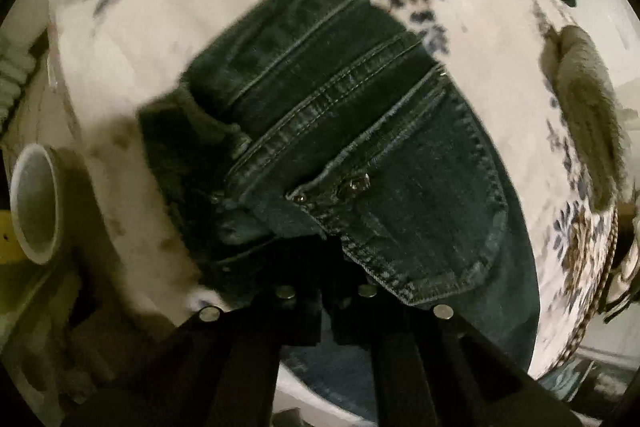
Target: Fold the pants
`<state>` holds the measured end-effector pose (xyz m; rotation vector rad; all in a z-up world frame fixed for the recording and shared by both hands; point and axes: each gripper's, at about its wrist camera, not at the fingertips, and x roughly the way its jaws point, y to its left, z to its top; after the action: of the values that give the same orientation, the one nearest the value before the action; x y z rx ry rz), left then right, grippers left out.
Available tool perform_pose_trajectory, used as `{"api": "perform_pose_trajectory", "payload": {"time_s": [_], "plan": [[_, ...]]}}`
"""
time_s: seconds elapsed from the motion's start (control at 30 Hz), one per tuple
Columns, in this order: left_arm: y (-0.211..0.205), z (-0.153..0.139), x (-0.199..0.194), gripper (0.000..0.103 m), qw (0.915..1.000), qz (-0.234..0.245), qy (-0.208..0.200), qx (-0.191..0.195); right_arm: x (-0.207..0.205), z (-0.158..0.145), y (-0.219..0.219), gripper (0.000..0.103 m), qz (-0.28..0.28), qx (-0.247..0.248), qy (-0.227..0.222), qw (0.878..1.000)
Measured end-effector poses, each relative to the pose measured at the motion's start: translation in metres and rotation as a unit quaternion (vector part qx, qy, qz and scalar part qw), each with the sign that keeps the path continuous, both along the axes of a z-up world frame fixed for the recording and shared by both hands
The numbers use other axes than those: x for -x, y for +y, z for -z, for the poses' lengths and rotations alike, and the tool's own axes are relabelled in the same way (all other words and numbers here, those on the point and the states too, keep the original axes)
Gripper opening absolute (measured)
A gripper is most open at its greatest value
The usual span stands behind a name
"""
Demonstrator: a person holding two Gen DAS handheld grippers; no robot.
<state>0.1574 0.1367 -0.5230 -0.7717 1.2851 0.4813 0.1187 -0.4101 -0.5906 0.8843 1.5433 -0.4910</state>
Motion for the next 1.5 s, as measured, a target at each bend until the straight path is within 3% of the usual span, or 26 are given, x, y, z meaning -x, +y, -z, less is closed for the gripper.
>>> {"api": "perform_pose_trajectory", "payload": {"time_s": [0.2, 0.33, 0.47, 0.53, 0.63, 0.67, 0.7, 0.73, 0.8, 0.87, 0.9, 0.97, 1.07, 1.27, 1.5], "plan": [[0.013, -0.027, 0.033, 0.001, 0.9999, -0.002, -0.004, -0.009, -0.009, -0.047, 0.015, 0.006, -0.062, 0.025, -0.027, 0.997], [0.031, -0.029, 0.049, 0.000, 0.9989, -0.003, 0.012, -0.045, -0.006, -0.068, 0.017, 0.006, -0.086, 0.027, -0.027, 0.996], [0.041, -0.011, 0.049, 0.000, 0.9992, -0.012, 0.031, -0.021, 0.010, -0.063, 0.010, 0.006, -0.113, 0.036, -0.016, 0.993], [0.032, -0.009, 0.039, 0.001, 0.9988, 0.004, 0.038, -0.030, 0.006, -0.049, 0.015, 0.007, -0.127, 0.028, 0.003, 0.991], [0.002, -0.012, 0.016, 0.001, 0.9958, 0.054, 0.055, -0.049, -0.003, -0.031, 0.011, 0.022, -0.142, 0.005, 0.020, 0.990], [-0.008, -0.016, 0.014, 0.001, 0.9942, 0.073, 0.055, -0.057, -0.007, -0.031, 0.011, 0.035, -0.141, -0.006, 0.019, 0.990], [-0.023, -0.020, 0.006, 0.002, 0.9917, 0.098, 0.051, -0.065, -0.010, -0.034, 0.009, 0.052, -0.138, -0.019, 0.010, 0.990], [-0.047, -0.027, -0.006, 0.007, 0.9860, 0.138, 0.042, -0.083, -0.014, -0.047, 0.007, 0.058, -0.138, -0.015, -0.006, 0.990], [-0.082, -0.035, -0.020, 0.030, 0.9769, 0.185, 0.028, -0.103, -0.022, -0.068, 0.002, 0.061, -0.149, 0.011, -0.030, 0.988], [-0.128, -0.041, -0.038, 0.073, 0.9632, 0.238, 0.011, -0.123, -0.034, -0.095, -0.009, 0.065, -0.157, 0.050, -0.052, 0.985], [-0.150, -0.042, -0.047, 0.078, 0.9568, 0.260, 0.006, -0.130, -0.041, -0.104, -0.016, 0.068, -0.157, 0.069, -0.059, 0.983], [-0.187, -0.040, -0.061, 0.079, 0.9465, 0.289, 0.004, -0.144, -0.058, -0.118, -0.035, 0.068, -0.155, 0.106, -0.064, 0.980], [-0.238, -0.033, -0.083, 0.079, 0.9320, 0.323, 0.011, -0.164, -0.080, -0.113, -0.077, 0.068, -0.148, 0.161, -0.059, 0.974], [-0.300, -0.020, -0.106, 0.079, 0.9169, 0.357, 0.025, -0.178, -0.146, -0.089, -0.141, 0.068, -0.133, 0.226, -0.037, 0.964], [-0.334, -0.007, -0.114, 0.079, 0.9038, 0.381, 0.039, -0.191, -0.197, -0.058, -0.163, 0.067, -0.137, 0.243, -0.016, 0.960]]}}
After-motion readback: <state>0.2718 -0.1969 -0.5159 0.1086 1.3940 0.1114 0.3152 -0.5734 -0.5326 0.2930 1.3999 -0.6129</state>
